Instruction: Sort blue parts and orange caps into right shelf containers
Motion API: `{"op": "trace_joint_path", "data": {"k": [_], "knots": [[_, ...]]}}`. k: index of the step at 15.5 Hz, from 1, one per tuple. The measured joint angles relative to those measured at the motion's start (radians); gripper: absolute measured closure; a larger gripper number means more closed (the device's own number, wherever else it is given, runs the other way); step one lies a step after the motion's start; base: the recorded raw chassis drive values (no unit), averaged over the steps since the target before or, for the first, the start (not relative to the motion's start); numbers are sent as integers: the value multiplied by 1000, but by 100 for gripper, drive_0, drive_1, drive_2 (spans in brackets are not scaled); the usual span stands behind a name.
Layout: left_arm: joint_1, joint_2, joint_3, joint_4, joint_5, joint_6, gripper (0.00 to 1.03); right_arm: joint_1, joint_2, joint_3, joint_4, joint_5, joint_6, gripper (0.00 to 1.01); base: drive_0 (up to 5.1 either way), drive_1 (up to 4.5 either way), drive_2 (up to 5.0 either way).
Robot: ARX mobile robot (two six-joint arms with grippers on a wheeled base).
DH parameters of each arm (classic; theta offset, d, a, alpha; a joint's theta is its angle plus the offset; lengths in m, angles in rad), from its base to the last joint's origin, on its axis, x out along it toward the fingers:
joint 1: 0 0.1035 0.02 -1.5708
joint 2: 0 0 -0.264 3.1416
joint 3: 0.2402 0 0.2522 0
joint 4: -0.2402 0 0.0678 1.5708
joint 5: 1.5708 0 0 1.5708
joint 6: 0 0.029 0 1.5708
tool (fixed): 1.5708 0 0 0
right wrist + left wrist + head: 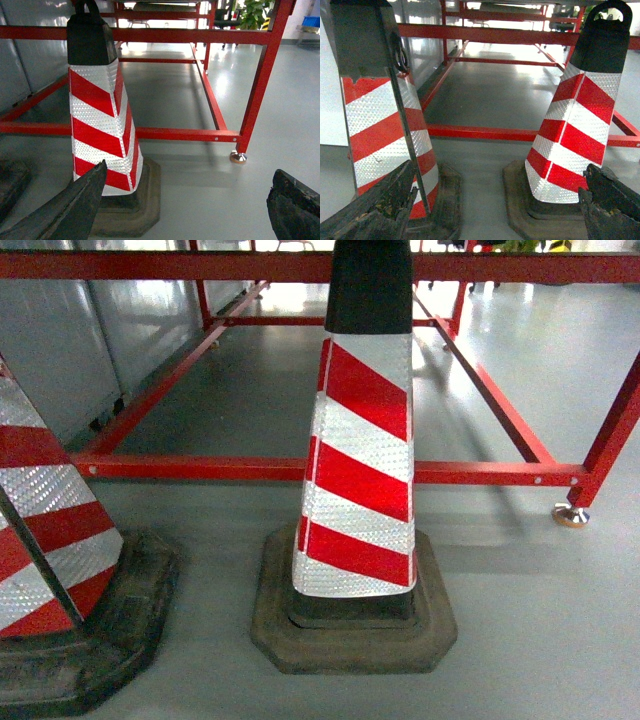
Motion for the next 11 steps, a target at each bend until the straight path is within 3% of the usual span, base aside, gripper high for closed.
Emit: {"op": "trace_joint_path", "data": {"k": [11], "knots": [[0, 0, 0, 0, 0, 0, 5, 0, 0, 0, 0, 0, 0, 3, 0, 0, 0]]}}
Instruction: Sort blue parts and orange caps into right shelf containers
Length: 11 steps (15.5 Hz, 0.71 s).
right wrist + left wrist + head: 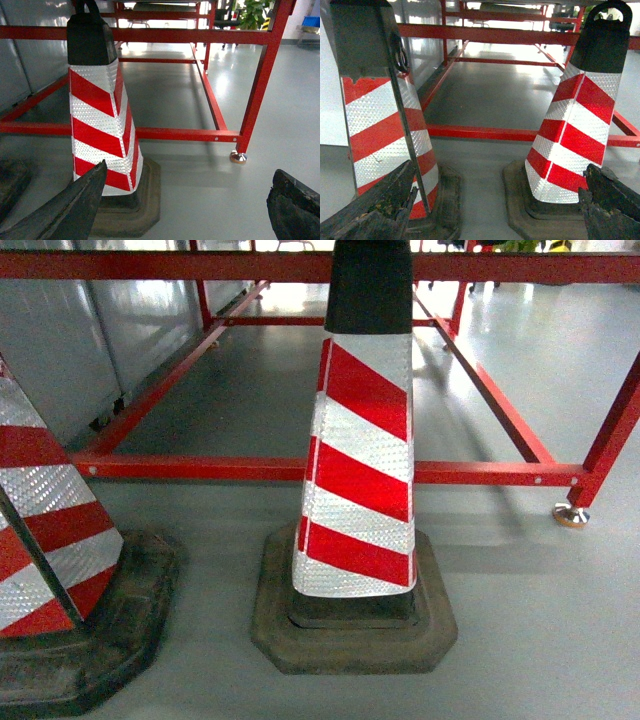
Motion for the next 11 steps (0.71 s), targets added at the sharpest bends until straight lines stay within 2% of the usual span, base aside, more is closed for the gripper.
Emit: {"op": "trace_joint_path", "data": {"k": [11], "knots": [[0, 0, 0, 0, 0, 0, 5, 0, 0, 0, 0, 0, 0, 3, 0, 0, 0]]}}
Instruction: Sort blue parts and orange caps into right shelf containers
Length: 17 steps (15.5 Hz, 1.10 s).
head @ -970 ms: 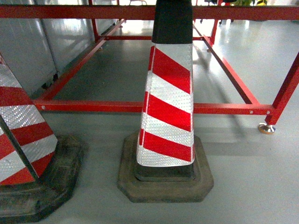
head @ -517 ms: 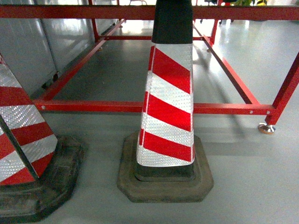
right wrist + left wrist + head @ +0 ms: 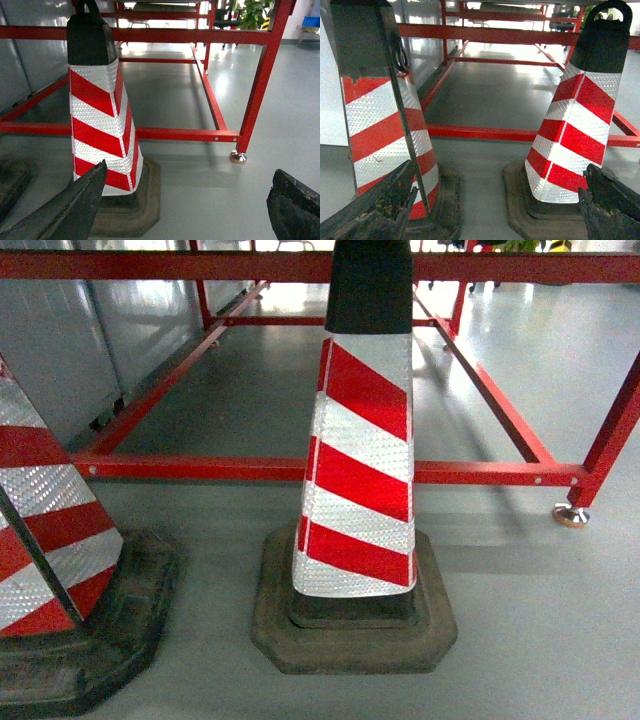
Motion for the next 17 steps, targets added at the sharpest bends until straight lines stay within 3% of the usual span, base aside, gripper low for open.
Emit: {"op": "trace_joint_path", "data": {"k": [17], "knots": [[0, 0, 0, 0, 2, 11, 5, 0, 0, 0, -1, 0, -1, 3, 0, 0, 0]]}}
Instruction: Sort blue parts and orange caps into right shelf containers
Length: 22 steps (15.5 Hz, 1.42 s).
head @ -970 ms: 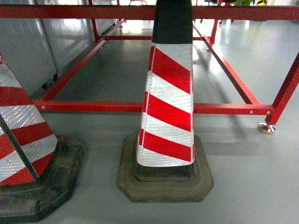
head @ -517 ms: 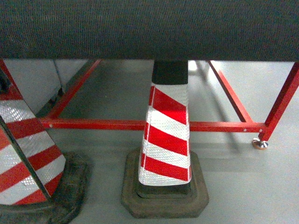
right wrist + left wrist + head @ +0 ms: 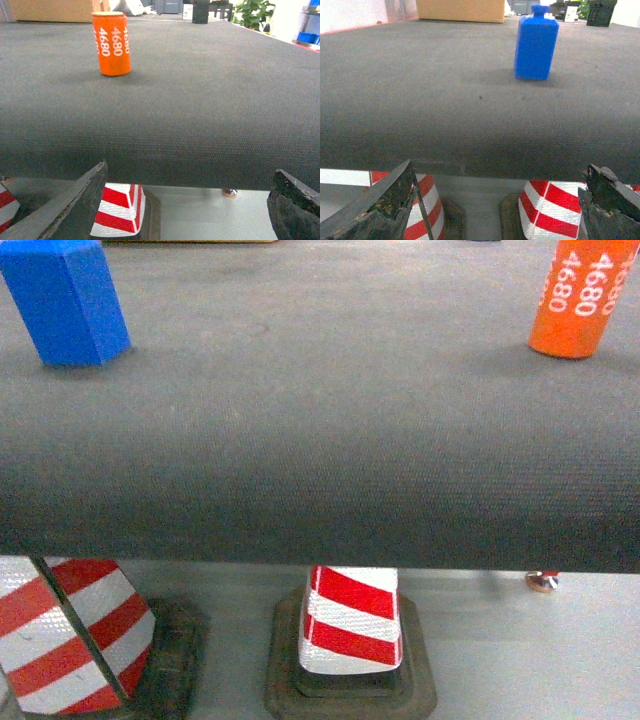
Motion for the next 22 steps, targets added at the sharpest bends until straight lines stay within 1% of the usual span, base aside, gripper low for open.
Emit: {"op": "trace_joint_path", "data": {"k": [22], "knots": [[0, 0, 0, 0, 0, 0, 5, 0, 0, 0, 0, 0, 1, 3, 0, 0, 0]]}}
